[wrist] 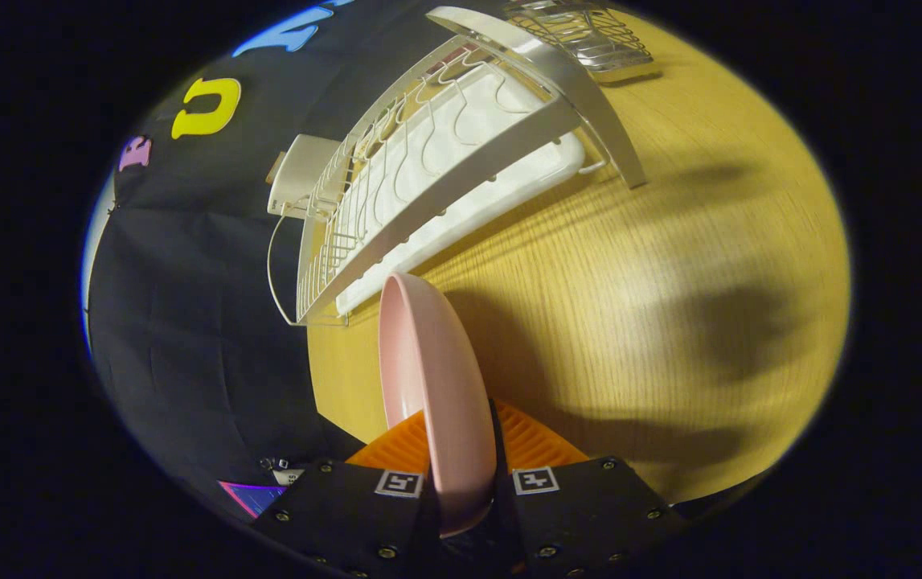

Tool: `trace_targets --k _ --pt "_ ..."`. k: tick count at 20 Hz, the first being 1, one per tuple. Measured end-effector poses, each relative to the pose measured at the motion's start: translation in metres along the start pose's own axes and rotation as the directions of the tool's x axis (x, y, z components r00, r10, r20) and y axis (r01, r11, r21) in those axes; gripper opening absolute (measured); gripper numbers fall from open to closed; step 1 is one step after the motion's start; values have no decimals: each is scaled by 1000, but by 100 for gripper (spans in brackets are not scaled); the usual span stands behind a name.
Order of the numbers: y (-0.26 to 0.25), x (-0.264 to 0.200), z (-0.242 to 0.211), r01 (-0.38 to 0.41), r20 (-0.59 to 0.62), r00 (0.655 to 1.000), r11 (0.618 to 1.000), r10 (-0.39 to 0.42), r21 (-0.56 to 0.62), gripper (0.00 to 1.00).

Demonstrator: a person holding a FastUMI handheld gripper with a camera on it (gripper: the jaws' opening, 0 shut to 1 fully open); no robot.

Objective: Take the plate from the dish rack, then take the spoon from the basket and place it into the plate.

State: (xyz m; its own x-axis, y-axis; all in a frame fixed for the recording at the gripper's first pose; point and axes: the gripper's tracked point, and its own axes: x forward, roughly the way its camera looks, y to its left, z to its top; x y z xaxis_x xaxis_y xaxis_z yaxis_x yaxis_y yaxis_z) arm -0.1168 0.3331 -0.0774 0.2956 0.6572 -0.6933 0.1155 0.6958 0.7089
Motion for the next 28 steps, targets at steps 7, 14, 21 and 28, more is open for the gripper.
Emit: trace_targets --k 7,14,21,28 --pt "-20 -5 7 78 22 997 997 -78 -11 50" --pt "-43 -48 45 178 181 970 982 -165 -60 50" --pt "-72 -130 134 316 508 817 949 -271 -2 50" --pt "-55 -177 229 312 720 663 950 -204 -17 50"
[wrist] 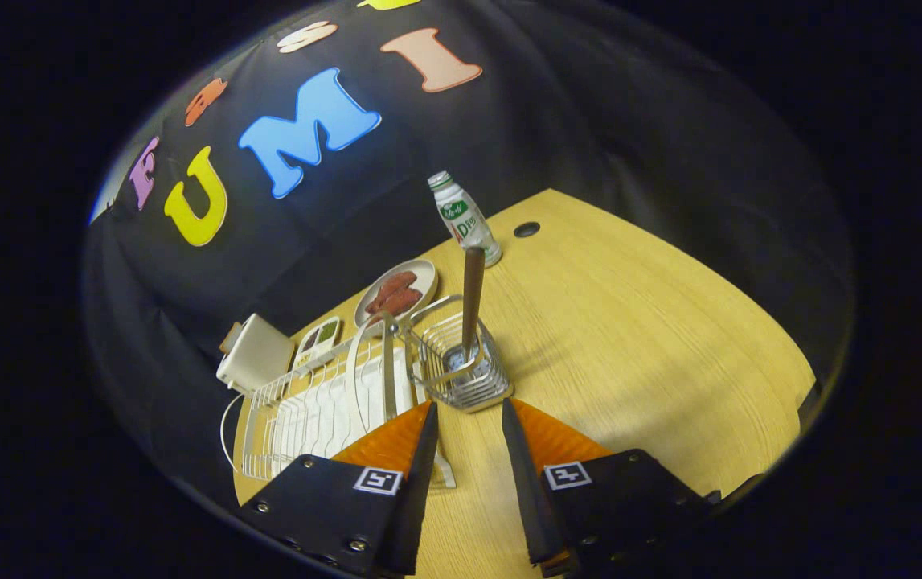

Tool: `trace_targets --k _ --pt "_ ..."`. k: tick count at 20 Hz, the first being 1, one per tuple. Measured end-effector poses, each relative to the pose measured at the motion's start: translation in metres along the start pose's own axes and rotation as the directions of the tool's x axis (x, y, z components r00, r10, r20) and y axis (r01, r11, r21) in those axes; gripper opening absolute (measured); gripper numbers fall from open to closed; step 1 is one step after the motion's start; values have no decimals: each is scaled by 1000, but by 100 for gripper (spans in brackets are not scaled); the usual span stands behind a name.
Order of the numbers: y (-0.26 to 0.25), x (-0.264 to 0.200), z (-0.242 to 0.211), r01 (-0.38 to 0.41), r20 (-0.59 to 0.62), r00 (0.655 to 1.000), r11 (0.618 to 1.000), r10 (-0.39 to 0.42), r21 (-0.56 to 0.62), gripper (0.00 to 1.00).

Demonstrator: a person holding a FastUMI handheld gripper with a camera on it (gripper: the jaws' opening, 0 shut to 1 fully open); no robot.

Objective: Take the plate from the dish rack, then take the spoon from the basket and place it into the plate.

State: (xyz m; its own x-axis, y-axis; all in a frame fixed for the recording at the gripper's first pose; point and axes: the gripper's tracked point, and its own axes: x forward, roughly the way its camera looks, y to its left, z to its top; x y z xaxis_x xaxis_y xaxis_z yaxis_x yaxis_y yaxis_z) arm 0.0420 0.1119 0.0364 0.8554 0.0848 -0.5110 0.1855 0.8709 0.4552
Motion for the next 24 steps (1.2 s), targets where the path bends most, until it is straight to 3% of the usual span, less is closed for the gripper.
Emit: trace_targets --k 4,11,12,14,16,17,18,19,24 --pt "-11 28 33 36 72 997 999 -39 38 50" --pt "-14 62 45 16 86 996 993 -26 117 49" --pt "-13 65 44 11 84 996 993 -21 117 40" --pt "-14 70 51 7 105 994 993 -20 118 39" --pt "-8 77 50 7 118 993 994 -20 109 17" --pt "-9 72 52 17 123 992 995 -29 97 18" --pt "-8 100 50 38 135 990 995 -50 90 18" --pt "-11 74 56 32 156 987 996 -44 81 6" --pt "-1 61 78 36 240 970 999 -32 -12 6"
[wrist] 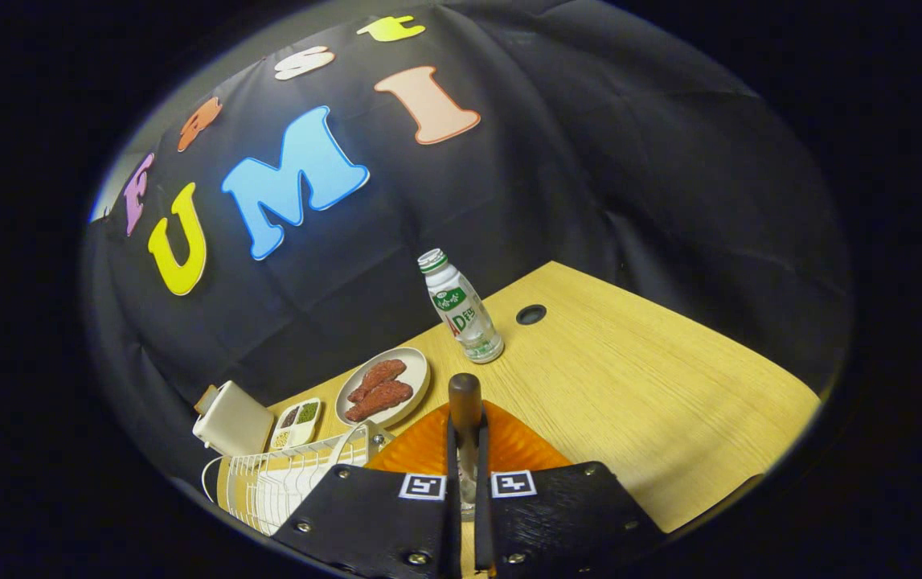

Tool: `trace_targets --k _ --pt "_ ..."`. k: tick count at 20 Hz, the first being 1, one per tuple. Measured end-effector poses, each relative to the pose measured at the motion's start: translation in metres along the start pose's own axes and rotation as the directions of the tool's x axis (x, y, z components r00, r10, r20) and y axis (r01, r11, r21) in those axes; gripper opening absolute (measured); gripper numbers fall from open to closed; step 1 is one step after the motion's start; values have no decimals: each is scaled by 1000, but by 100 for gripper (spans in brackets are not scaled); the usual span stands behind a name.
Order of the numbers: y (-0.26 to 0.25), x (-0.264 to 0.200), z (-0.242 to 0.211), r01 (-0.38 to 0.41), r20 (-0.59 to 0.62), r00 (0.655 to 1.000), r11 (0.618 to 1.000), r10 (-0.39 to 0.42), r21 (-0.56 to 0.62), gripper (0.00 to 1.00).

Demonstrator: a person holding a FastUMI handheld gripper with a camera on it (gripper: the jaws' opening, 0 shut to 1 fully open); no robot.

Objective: Take the plate from the dish rack, then take the spoon from the basket and place it into the plate.

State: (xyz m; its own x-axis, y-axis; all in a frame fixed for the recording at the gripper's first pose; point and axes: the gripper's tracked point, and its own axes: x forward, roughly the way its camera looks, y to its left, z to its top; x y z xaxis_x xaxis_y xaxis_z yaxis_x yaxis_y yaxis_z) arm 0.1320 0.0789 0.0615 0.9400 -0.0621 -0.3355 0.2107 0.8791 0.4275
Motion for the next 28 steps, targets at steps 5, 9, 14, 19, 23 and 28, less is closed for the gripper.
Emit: trace_targets --k 5,9,14,19,23,28 --pt "14 -19 48 -41 75 996 998 44 -45 6" --pt "53 -55 87 -122 133 982 986 137 -113 6" --pt "126 -106 85 -270 122 947 941 298 -205 6" --pt "204 -163 22 -463 -8 877 840 480 -282 6" --pt "237 -198 -52 -581 -147 811 749 567 -319 6" --pt "252 -222 -138 -660 -307 751 653 585 -371 6"
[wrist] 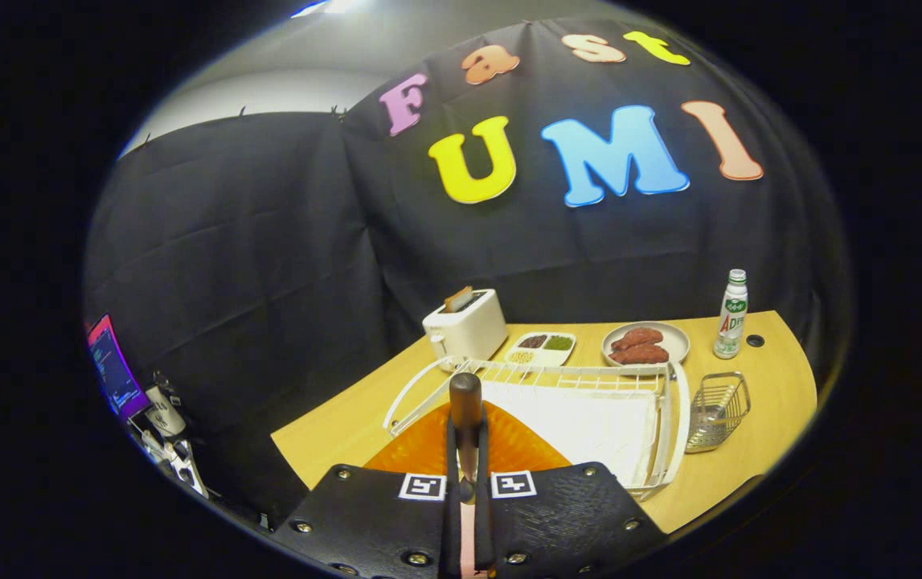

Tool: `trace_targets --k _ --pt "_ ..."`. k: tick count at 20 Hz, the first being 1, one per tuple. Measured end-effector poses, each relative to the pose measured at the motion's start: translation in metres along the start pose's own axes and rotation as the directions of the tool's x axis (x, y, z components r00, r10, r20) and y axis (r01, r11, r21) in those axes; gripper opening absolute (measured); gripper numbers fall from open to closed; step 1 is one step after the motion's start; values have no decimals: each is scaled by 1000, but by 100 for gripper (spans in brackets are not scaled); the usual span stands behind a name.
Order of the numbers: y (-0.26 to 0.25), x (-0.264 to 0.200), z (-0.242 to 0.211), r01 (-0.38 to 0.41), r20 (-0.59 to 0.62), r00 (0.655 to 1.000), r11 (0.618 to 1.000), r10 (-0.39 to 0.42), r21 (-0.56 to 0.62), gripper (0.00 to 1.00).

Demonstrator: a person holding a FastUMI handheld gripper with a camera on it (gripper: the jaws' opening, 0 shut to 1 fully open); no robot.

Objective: Take the plate from the dish rack, then take the spoon from the basket and place it into the plate.

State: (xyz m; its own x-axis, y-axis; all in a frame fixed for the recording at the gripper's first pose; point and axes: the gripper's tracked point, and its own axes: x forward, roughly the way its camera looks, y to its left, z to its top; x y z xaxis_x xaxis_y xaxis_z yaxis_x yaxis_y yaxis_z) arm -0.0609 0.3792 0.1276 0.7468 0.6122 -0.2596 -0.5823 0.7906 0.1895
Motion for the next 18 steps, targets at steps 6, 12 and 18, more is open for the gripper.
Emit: trace_targets --k 6,12,18 --pt "28 17 -66 -36 -112 993 994 25 -101 6" --pt "34 29 -98 -26 -144 990 982 -1 -186 6" --pt "39 26 -99 -15 -112 994 974 -11 -225 6"
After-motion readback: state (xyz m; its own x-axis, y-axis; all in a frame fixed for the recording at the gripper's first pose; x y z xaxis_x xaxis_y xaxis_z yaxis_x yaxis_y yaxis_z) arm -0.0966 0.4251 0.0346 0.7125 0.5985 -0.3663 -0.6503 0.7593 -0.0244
